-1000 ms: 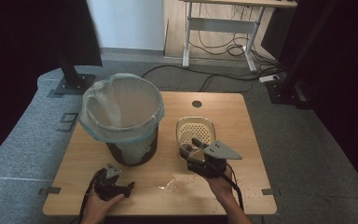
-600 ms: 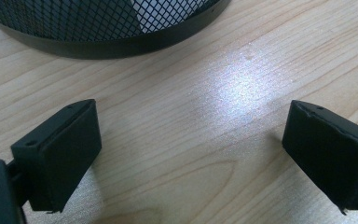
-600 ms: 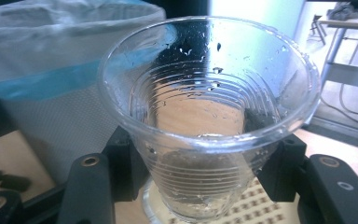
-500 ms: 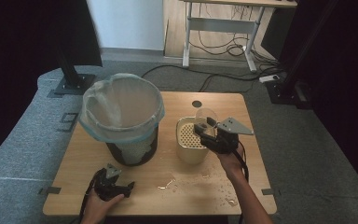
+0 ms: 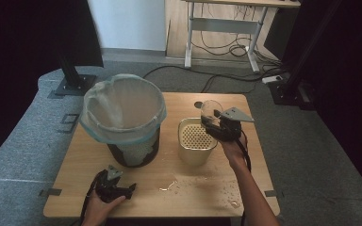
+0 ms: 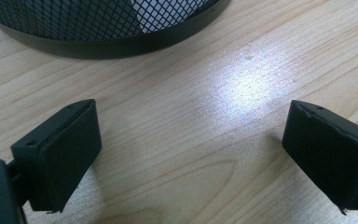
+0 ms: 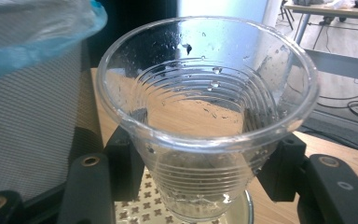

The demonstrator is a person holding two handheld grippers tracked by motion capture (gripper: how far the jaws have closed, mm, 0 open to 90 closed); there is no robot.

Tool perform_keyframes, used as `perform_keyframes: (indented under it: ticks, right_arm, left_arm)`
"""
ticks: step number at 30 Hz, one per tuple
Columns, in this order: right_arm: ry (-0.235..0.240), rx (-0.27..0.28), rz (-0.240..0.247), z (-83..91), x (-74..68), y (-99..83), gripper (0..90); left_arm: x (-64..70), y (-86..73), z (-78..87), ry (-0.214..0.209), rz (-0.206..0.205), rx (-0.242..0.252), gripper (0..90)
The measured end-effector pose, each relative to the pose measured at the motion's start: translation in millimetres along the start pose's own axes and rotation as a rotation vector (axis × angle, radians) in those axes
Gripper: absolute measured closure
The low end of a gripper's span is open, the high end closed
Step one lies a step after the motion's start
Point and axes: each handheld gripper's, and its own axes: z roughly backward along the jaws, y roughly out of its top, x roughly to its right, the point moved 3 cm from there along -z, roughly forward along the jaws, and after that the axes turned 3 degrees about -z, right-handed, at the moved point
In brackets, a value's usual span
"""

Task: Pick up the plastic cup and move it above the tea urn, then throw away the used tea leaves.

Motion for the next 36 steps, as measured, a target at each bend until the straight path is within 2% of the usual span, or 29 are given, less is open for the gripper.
perform_keyframes:
  ticks: [5,12,16,20,21,22,26,28,29,30,31,36]
  right_arm:
    - [-0.026,0.000,0.027,-0.9,2.9,2.2,41.7]
    - [-0.095,-0.030,0.145,1.7,1.8,10.2,41.7]
    - [-0.150,-0.053,0.235,1.5,-0.2,13.3,41.6]
    - [-0.211,-0.074,0.359,1.0,-2.9,16.8,41.6]
    - [-0.211,-0.074,0.359,1.0,-2.9,16.8,41.6]
    - [-0.223,-0.085,0.395,0.0,-2.8,18.4,41.6]
    - [-0.259,-0.118,0.480,-2.3,-2.7,20.3,41.5]
    - [-0.278,-0.139,0.539,-4.0,-2.8,20.9,41.5]
    - [-0.278,-0.139,0.539,-4.0,-2.8,20.9,41.5]
    - [-0.301,-0.156,0.600,-5.4,-3.1,21.8,41.5]
    - [-0.314,-0.163,0.635,-5.9,-3.4,22.2,41.5]
    - [-0.361,-0.188,0.764,-9.9,-5.2,22.4,41.5]
  left_arm:
    - [0.3,-0.3,0.2,0.001,0.000,0.002,4.5]
    - [0.2,-0.2,0.3,0.002,-0.002,0.000,4.4]
    - [0.3,-0.2,0.2,0.001,0.000,0.001,4.4]
    - [0.3,-0.2,0.2,0.001,0.000,0.001,4.4]
    - [0.3,-0.2,0.2,0.001,0.000,0.001,4.4]
    - [0.3,-0.2,0.2,0.001,0.000,0.001,4.4]
    - [0.3,-0.2,0.3,0.001,0.000,0.001,4.4]
    - [0.3,-0.2,0.3,0.001,0.000,0.001,4.4]
    - [0.3,-0.2,0.3,0.001,0.000,0.001,4.4]
    - [0.3,-0.2,0.4,0.000,0.000,0.000,4.4]
    - [0.3,-0.2,0.4,0.000,0.000,0.000,4.4]
    - [0.3,-0.2,0.4,0.001,0.000,0.000,4.4]
